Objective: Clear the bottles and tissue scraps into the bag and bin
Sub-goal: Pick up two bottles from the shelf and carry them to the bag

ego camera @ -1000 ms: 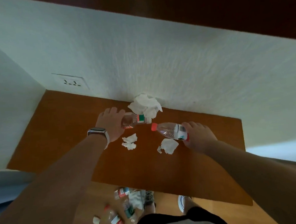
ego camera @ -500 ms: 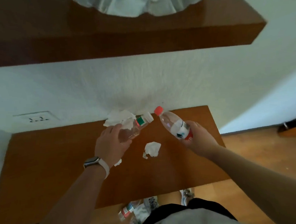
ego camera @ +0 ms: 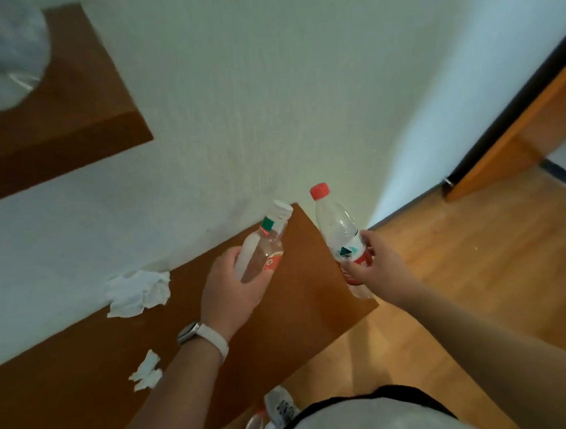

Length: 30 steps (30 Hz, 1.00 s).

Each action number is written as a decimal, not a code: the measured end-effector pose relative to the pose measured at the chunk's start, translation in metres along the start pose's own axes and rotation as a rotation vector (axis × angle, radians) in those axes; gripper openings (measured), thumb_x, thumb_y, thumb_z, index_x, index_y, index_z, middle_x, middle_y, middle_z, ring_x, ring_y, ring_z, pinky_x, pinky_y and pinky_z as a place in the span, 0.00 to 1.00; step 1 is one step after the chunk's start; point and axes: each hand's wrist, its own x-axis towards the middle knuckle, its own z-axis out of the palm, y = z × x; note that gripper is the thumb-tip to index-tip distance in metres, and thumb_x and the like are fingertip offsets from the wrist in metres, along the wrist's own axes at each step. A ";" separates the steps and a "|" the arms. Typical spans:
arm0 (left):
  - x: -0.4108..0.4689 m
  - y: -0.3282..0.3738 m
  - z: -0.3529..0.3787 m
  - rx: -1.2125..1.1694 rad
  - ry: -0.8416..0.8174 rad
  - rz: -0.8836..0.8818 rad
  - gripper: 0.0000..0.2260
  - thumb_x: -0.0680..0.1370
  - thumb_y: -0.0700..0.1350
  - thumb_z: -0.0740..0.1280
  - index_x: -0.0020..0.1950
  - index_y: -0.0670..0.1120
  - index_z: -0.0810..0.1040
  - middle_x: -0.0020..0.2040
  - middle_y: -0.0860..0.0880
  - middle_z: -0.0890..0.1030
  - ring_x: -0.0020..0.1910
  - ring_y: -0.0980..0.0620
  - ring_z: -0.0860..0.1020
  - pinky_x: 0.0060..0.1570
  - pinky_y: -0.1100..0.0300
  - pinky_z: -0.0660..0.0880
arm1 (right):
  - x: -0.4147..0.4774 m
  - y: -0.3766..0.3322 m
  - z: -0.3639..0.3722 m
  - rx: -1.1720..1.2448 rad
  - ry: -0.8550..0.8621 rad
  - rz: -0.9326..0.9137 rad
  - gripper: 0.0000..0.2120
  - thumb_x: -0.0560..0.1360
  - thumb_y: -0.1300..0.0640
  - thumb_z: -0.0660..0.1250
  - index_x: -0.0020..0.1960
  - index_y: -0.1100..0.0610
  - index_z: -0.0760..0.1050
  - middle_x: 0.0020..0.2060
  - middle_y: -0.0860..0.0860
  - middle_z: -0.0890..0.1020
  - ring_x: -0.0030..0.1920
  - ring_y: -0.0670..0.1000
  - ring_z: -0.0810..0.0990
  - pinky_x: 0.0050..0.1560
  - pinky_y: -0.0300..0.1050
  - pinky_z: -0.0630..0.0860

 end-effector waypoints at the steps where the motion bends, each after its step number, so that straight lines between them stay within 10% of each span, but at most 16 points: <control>1: 0.002 0.011 0.009 -0.016 -0.023 0.007 0.18 0.71 0.63 0.71 0.56 0.62 0.70 0.48 0.58 0.76 0.44 0.58 0.78 0.41 0.59 0.80 | -0.002 0.006 -0.011 0.009 0.019 0.004 0.28 0.70 0.44 0.74 0.66 0.45 0.66 0.51 0.36 0.75 0.46 0.42 0.78 0.41 0.32 0.74; 5: 0.008 0.053 0.049 -0.056 -0.087 0.012 0.19 0.70 0.63 0.71 0.56 0.61 0.71 0.49 0.57 0.77 0.46 0.56 0.80 0.41 0.59 0.81 | -0.012 0.036 -0.065 0.050 0.054 0.016 0.23 0.72 0.47 0.72 0.60 0.42 0.64 0.46 0.33 0.72 0.42 0.39 0.76 0.30 0.27 0.70; 22: 0.004 0.251 0.273 -0.024 -0.332 0.113 0.23 0.72 0.58 0.73 0.62 0.58 0.68 0.56 0.58 0.77 0.51 0.56 0.78 0.50 0.59 0.78 | -0.055 0.199 -0.279 0.331 0.285 0.159 0.23 0.74 0.56 0.73 0.62 0.48 0.65 0.48 0.37 0.75 0.41 0.25 0.74 0.35 0.23 0.70; 30: 0.028 0.308 0.339 -0.016 -0.437 0.188 0.22 0.72 0.55 0.74 0.61 0.57 0.68 0.55 0.58 0.76 0.50 0.57 0.78 0.46 0.64 0.75 | -0.058 0.245 -0.316 0.409 0.424 0.292 0.26 0.72 0.48 0.74 0.65 0.44 0.66 0.51 0.36 0.77 0.47 0.33 0.78 0.42 0.30 0.75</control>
